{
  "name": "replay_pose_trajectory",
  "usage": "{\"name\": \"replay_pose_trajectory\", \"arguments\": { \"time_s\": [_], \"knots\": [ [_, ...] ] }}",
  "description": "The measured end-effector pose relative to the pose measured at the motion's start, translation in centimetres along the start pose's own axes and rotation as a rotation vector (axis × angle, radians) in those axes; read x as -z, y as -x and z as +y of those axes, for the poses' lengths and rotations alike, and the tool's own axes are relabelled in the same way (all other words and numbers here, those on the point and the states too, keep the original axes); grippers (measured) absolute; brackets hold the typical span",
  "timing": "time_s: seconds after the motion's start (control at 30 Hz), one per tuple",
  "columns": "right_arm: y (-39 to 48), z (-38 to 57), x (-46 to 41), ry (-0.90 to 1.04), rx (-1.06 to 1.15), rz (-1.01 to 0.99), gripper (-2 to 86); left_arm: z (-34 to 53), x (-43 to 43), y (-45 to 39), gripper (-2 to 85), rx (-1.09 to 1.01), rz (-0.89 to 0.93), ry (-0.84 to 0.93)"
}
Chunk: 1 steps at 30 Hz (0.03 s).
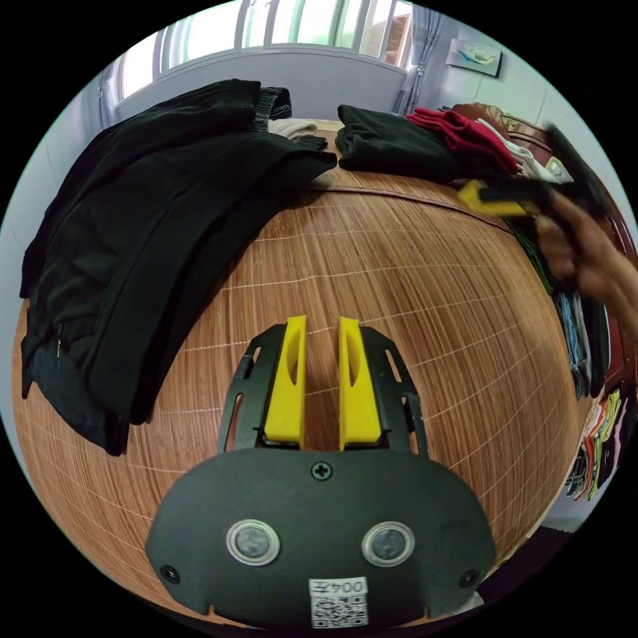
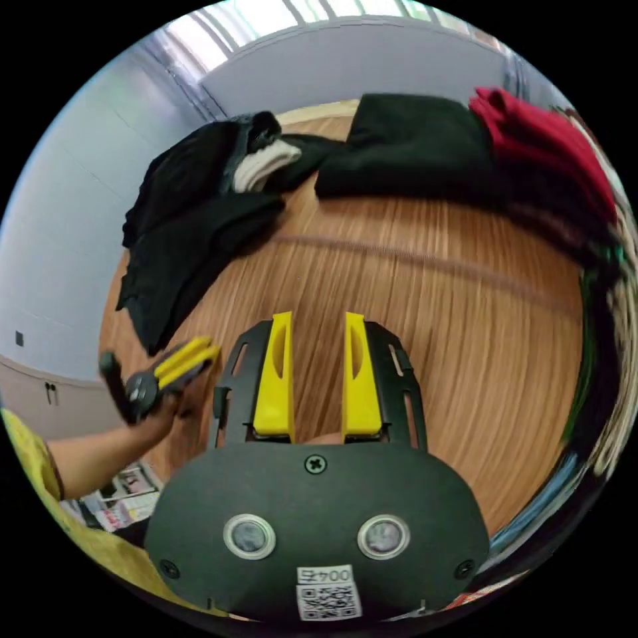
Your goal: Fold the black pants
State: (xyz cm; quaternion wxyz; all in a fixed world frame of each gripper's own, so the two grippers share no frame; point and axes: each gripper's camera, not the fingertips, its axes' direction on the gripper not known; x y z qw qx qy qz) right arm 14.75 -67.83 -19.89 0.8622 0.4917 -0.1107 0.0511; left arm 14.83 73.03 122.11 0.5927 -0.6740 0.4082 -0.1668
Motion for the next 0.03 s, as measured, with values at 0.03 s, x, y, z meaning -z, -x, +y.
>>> {"name": "replay_pose_trajectory", "arguments": {
  "time_s": [0.03],
  "knots": [
    [0.01, 4.11, 0.25, 0.051, -0.055, -0.042, 11.6, -0.28, 0.24, -0.10, 8.0, 0.001, 0.001, 0.001]
  ]
}}
